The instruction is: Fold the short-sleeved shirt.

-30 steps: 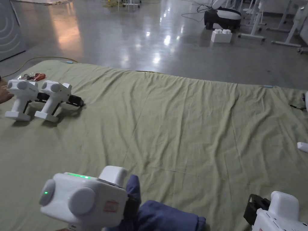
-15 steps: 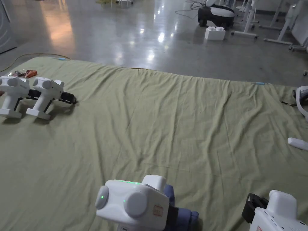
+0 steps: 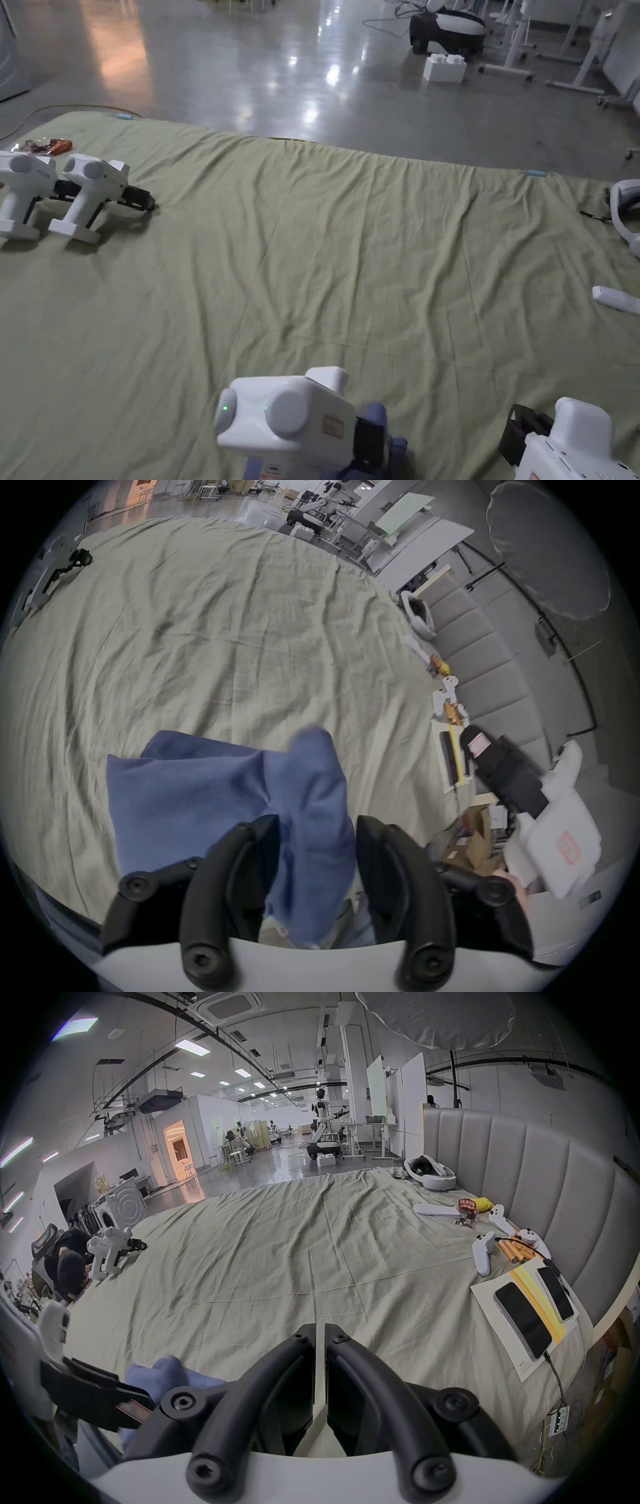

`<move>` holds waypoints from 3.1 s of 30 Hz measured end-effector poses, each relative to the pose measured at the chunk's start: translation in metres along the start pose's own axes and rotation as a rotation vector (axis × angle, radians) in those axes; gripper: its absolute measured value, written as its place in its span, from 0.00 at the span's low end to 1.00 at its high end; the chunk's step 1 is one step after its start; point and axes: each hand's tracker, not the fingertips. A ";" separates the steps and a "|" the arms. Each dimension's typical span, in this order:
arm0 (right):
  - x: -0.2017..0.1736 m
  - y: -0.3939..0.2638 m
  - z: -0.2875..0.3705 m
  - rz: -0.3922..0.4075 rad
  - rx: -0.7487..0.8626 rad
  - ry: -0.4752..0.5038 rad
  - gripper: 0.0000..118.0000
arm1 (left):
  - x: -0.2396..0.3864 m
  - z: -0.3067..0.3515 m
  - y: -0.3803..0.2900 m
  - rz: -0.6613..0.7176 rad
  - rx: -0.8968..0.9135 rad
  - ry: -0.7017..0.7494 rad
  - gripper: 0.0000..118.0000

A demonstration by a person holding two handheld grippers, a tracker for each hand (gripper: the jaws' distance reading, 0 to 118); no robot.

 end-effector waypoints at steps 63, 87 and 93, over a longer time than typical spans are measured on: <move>-0.073 0.058 0.044 0.133 0.551 -0.010 0.06 | -0.028 0.129 -0.010 -0.363 1.138 0.557 0.18; -0.108 -0.105 -0.022 0.237 -0.061 0.142 0.06 | -0.092 0.110 -0.067 -0.209 0.623 0.334 0.06; -0.098 -0.128 -0.044 0.201 -0.156 0.140 0.06 | -0.123 0.077 -0.077 -0.142 0.342 0.148 0.06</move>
